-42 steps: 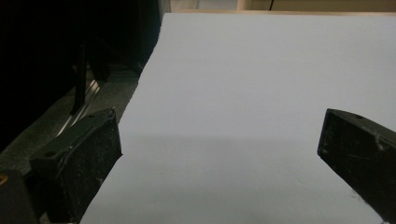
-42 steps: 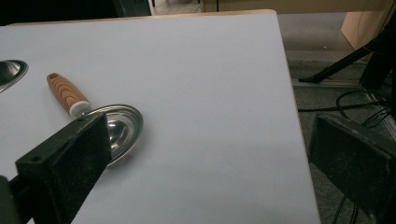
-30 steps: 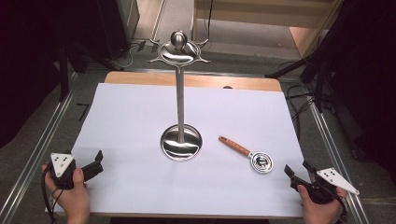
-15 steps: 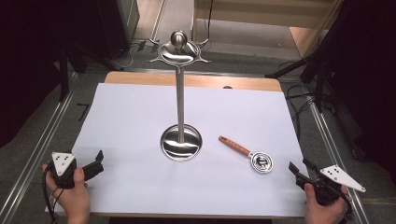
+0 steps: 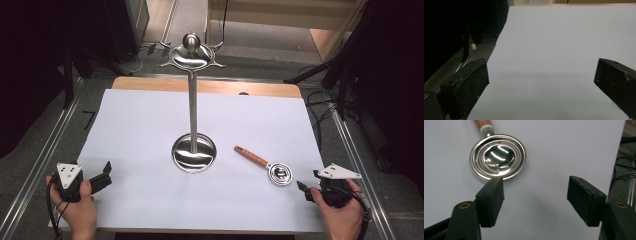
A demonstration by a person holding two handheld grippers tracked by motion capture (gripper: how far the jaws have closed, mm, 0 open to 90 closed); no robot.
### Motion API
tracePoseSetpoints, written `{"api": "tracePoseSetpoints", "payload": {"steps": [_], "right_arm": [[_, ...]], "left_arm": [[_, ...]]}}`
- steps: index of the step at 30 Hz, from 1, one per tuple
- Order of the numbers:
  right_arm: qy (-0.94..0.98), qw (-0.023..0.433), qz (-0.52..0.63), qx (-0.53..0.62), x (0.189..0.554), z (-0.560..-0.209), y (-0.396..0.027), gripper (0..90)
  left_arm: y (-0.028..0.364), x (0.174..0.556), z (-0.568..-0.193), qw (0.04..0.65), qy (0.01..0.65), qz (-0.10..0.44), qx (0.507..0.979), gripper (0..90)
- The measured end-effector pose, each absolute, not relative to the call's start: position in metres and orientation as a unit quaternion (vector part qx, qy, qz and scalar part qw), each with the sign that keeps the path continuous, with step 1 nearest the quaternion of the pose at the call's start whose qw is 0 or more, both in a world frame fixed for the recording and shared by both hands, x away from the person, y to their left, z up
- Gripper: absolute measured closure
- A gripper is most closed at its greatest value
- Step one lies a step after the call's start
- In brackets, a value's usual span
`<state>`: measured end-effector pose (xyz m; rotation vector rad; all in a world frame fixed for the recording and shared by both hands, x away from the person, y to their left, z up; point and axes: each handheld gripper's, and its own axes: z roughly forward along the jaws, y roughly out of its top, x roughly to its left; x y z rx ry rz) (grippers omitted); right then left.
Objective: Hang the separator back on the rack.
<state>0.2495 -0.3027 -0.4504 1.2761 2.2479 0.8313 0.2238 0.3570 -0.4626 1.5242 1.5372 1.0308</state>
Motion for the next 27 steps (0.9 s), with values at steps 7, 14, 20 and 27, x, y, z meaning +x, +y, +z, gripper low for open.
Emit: {"api": "tracePoseSetpoints", "payload": {"steps": [7, 14, 20, 27], "right_arm": [[0.838, 0.190, 0.264, 0.438, 0.265, -0.446, -0.295, 39.6], [0.857, 0.161, 0.245, 0.424, 0.276, -0.442, -0.287, 40.9], [0.870, 0.157, 0.228, 0.408, 0.284, -0.437, -0.275, 41.8], [0.882, 0.145, 0.215, 0.393, 0.292, -0.425, -0.262, 44.7]], "left_arm": [[0.357, 0.224, -0.463, 0.365, 0.596, 0.400, 0.593, 0.2], [0.355, 0.224, -0.463, 0.361, 0.591, 0.400, 0.600, 0.2], [0.355, 0.224, -0.463, 0.362, 0.589, 0.400, 0.602, 0.3], [0.354, 0.225, -0.463, 0.357, 0.586, 0.401, 0.607, 0.2]]}}
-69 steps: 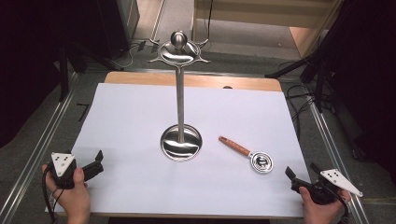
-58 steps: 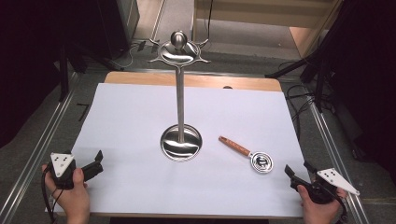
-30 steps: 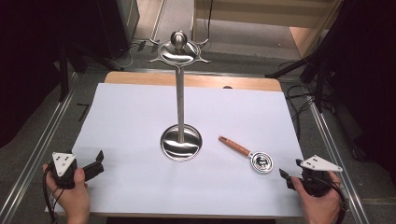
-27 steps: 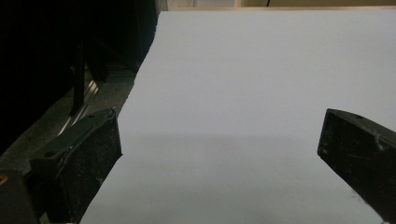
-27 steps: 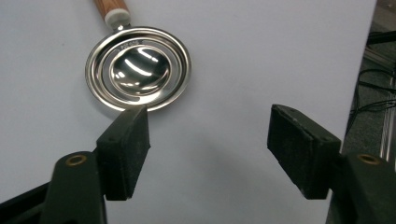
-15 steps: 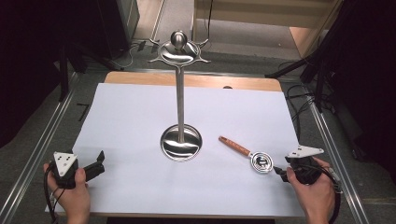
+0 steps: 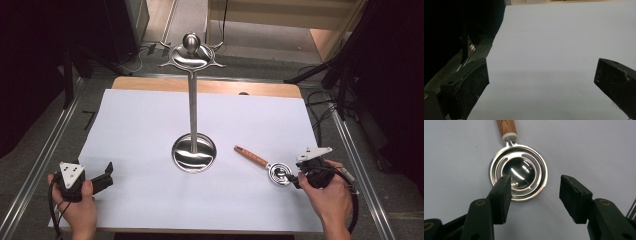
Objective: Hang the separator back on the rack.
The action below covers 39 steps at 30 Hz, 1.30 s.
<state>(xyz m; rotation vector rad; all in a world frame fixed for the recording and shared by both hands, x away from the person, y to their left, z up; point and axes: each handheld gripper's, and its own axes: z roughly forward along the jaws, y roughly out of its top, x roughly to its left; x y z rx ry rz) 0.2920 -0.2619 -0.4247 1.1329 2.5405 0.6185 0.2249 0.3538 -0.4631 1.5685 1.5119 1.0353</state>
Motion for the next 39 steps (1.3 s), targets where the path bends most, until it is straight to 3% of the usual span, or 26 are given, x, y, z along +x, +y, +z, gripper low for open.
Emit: {"api": "tracePoseSetpoints", "payload": {"steps": [39], "right_arm": [[0.915, 0.101, 0.184, 0.344, 0.338, -0.426, -0.198, 53.4]], "left_arm": [[0.349, 0.226, -0.464, 0.342, 0.574, 0.408, 0.622, 0.3]]}}
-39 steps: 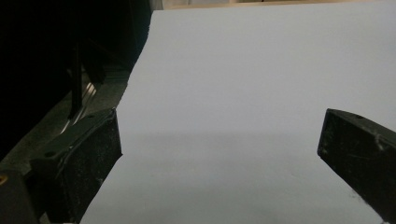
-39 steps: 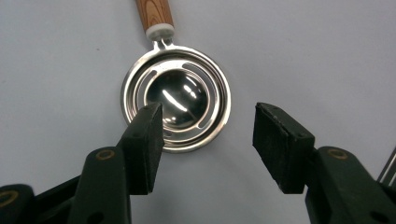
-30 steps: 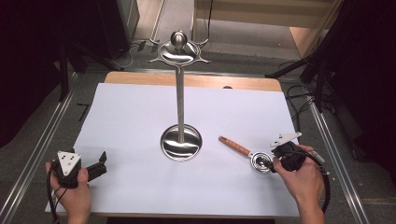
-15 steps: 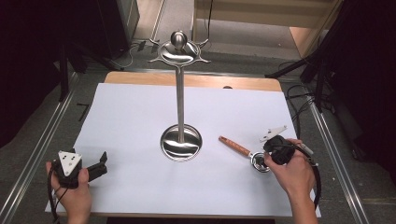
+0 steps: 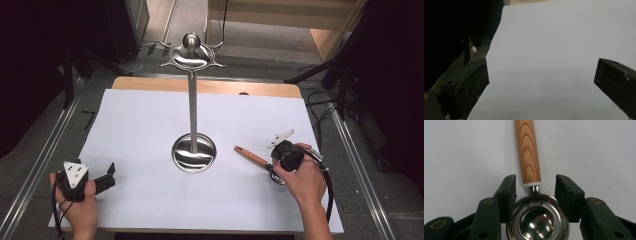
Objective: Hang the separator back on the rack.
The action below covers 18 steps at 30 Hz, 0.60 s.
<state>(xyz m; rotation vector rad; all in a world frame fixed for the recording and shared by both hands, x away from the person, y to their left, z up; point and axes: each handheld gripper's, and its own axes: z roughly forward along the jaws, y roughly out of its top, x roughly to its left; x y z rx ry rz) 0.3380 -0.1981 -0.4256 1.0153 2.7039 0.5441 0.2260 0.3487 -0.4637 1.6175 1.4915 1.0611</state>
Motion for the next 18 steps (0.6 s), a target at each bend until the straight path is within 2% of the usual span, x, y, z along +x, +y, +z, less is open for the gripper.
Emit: {"api": "tracePoseSetpoints", "payload": {"steps": [15, 18], "right_arm": [[0.926, 0.090, 0.165, 0.329, 0.351, -0.429, -0.183, 56.0], [0.929, 0.089, 0.158, 0.323, 0.354, -0.428, -0.177, 58.8]], "left_arm": [[0.348, 0.226, -0.464, 0.344, 0.569, 0.407, 0.626, 0.2], [0.348, 0.226, -0.464, 0.343, 0.569, 0.408, 0.626, 0.2]]}}
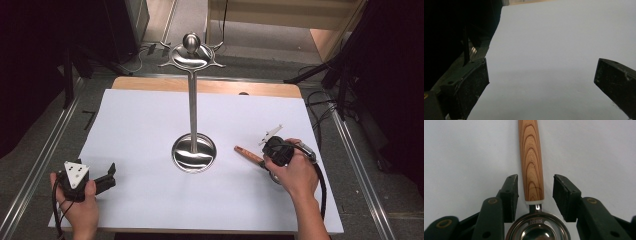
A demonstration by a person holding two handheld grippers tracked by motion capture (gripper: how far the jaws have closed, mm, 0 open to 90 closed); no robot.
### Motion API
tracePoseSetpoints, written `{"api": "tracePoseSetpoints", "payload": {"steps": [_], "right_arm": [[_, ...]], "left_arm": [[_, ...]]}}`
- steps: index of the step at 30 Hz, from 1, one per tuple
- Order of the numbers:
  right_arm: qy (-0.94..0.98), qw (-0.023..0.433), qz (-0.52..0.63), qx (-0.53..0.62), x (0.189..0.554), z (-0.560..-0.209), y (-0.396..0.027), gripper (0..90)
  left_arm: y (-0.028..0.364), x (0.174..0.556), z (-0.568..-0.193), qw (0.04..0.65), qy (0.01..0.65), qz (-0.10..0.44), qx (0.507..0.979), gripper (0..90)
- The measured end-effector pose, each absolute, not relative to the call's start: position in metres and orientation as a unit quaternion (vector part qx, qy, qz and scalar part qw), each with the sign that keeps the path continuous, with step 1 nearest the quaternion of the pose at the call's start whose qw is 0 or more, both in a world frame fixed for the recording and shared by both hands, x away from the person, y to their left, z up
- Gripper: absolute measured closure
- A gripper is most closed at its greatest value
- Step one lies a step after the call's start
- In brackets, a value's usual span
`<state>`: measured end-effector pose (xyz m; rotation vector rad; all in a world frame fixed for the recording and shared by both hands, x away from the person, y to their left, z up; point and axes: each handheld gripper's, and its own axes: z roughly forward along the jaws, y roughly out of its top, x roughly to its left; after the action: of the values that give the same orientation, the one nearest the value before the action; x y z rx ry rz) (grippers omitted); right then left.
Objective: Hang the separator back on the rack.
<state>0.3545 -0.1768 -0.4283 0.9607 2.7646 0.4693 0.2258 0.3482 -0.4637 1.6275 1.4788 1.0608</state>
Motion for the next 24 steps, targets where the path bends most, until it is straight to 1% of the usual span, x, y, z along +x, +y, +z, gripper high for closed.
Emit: {"api": "tracePoseSetpoints", "payload": {"steps": [7, 16, 24], "right_arm": [[0.935, 0.082, 0.145, 0.314, 0.362, -0.436, -0.166, 61.4], [0.933, 0.075, 0.131, 0.326, 0.372, -0.442, -0.156, 64.2], [0.932, 0.055, 0.116, 0.338, 0.380, -0.445, -0.148, 66.7]], "left_arm": [[0.347, 0.225, -0.464, 0.348, 0.557, 0.410, 0.633, 0.2], [0.346, 0.225, -0.464, 0.345, 0.557, 0.411, 0.633, 0.2], [0.347, 0.225, -0.464, 0.347, 0.557, 0.410, 0.633, 0.2]]}}
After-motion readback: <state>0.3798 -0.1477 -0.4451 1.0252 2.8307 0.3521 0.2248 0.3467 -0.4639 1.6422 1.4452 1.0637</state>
